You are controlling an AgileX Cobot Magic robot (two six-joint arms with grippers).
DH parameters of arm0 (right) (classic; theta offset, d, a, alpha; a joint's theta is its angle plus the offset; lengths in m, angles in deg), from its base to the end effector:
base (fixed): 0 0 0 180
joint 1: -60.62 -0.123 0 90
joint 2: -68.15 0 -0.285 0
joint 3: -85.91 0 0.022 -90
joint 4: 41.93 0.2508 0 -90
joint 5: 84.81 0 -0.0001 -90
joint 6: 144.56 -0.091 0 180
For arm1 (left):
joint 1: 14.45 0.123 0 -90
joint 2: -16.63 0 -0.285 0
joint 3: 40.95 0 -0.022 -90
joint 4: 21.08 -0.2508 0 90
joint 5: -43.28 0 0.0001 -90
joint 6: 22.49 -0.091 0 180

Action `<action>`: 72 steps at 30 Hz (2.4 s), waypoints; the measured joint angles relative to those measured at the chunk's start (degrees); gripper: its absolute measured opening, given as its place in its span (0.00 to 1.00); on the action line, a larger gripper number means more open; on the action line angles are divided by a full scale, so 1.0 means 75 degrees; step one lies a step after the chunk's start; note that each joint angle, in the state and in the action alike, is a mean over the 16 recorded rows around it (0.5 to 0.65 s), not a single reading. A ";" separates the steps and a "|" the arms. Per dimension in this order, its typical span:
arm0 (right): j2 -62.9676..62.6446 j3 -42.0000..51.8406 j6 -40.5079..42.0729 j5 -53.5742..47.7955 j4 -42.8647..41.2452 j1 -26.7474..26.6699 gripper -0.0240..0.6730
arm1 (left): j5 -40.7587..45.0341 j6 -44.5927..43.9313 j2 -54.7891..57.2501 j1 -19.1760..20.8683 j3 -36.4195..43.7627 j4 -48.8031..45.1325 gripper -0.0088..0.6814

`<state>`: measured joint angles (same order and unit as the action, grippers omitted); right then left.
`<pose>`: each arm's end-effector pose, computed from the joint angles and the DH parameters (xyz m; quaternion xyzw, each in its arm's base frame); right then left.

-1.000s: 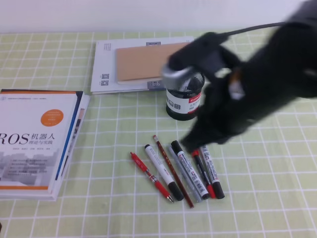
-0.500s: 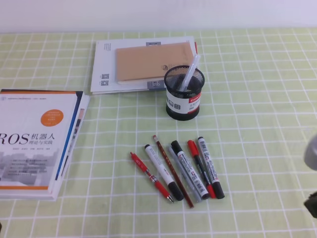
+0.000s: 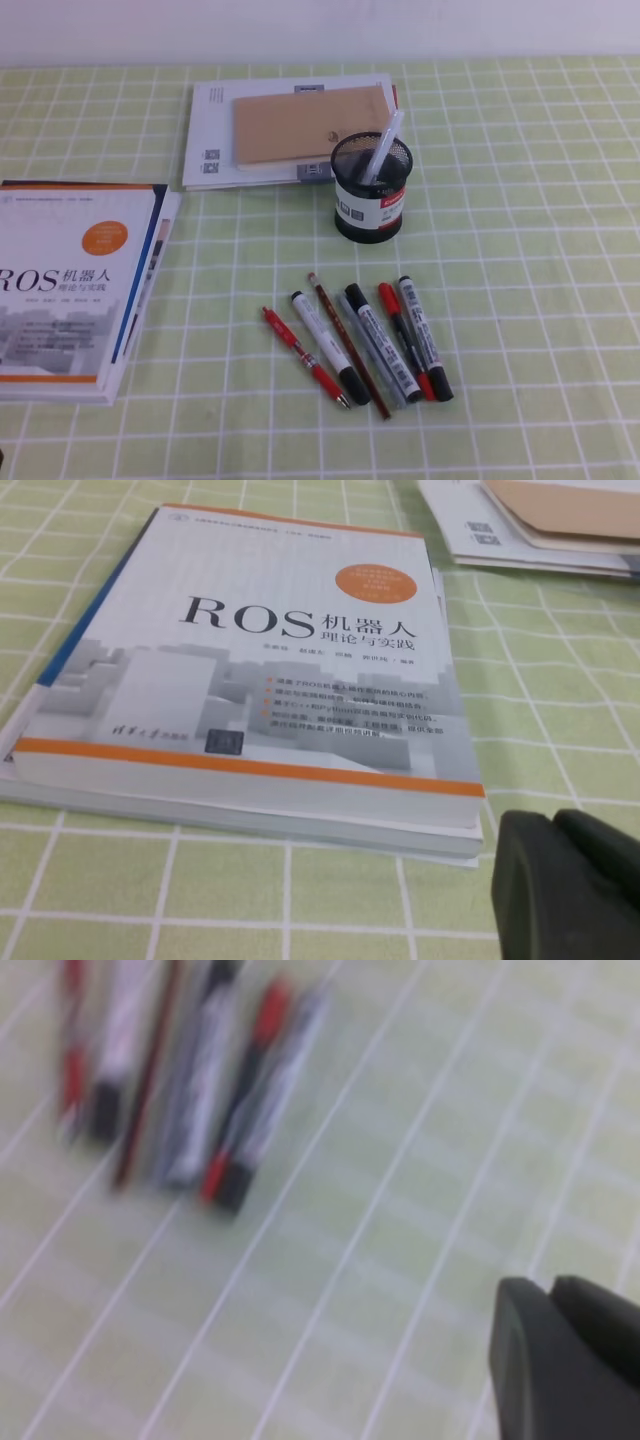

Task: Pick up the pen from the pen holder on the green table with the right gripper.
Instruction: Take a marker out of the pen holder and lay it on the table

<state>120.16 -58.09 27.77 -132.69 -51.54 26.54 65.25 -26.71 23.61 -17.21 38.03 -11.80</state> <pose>0.1204 0.0678 0.3138 -0.2390 0.8926 0.0598 0.3777 0.0519 -0.0080 0.1696 0.0063 0.8071 -0.0611 0.5872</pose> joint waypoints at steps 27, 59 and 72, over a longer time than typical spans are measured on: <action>-0.5693 0.5688 0.0169 0.5706 0.0386 0.4275 0.02 | 0.0000 0.0000 0.0000 0.0000 0.0000 0.0000 0.00; -0.5955 0.5707 0.2154 0.3520 0.2889 0.4275 0.02 | 0.0000 0.0000 0.0000 0.0000 0.0000 0.0000 0.00; -0.5955 0.5707 0.2165 0.3501 0.2932 0.4275 0.02 | 0.0000 0.0000 0.0000 0.0000 0.0000 0.0000 0.00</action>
<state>75.50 -15.29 44.01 -106.44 -29.55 58.60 65.25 -26.71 23.61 -17.21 38.03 -11.80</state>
